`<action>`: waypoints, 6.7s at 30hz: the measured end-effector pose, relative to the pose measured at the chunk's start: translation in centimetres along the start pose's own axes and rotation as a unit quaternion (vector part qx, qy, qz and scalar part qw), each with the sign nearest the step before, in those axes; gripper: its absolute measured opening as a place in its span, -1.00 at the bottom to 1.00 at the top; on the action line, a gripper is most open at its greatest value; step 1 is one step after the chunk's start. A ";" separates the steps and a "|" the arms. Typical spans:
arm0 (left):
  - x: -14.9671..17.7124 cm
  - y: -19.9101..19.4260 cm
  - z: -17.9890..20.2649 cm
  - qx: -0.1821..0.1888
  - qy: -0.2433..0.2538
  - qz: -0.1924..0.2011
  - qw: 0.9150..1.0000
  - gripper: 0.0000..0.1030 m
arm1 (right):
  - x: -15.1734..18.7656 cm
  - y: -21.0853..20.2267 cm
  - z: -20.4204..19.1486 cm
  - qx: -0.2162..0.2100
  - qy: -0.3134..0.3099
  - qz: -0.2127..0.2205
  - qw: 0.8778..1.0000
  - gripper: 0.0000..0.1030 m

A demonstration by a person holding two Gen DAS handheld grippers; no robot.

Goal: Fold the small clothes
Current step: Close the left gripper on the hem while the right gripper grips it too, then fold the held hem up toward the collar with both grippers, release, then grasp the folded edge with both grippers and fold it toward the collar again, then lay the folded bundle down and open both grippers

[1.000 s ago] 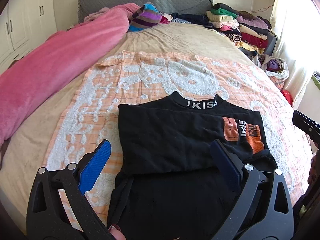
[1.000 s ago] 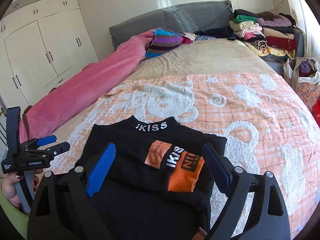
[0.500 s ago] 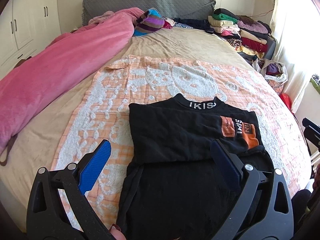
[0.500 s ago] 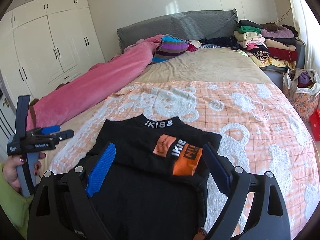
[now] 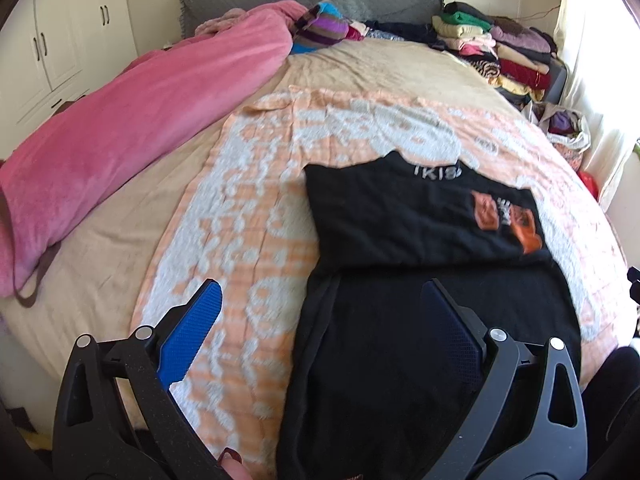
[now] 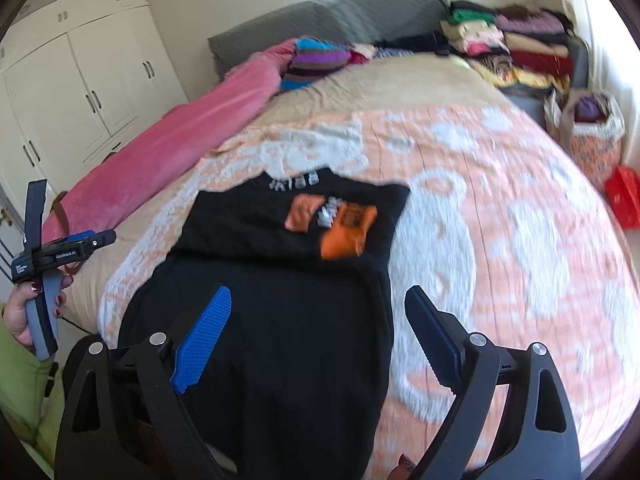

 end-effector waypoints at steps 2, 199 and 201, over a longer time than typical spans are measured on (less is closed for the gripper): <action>1.0 0.0 -0.5 -0.002 0.002 -0.008 1.000 0.81 | 1.3 0.0 0.2 0.004 0.010 -0.011 1.000 0.71; -1.7 13.1 -2.3 0.112 -0.155 -0.051 0.980 -0.87 | -4.0 15.6 7.4 -0.037 0.104 -0.077 0.991 -0.88; -1.4 12.9 -2.3 0.106 -0.140 -0.052 0.983 -0.87 | -3.4 15.0 7.4 -0.031 0.102 -0.080 0.991 -0.88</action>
Point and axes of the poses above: each gripper's, at about its wrist camera, not at the fingertips, and y roughly the way its jaws point, z to its right, x to its underside, the point moved 8 cm from there along y, roughly the way its jaws point, and after that the axes turned 6 degrees about -y, right-handed, at the moved point
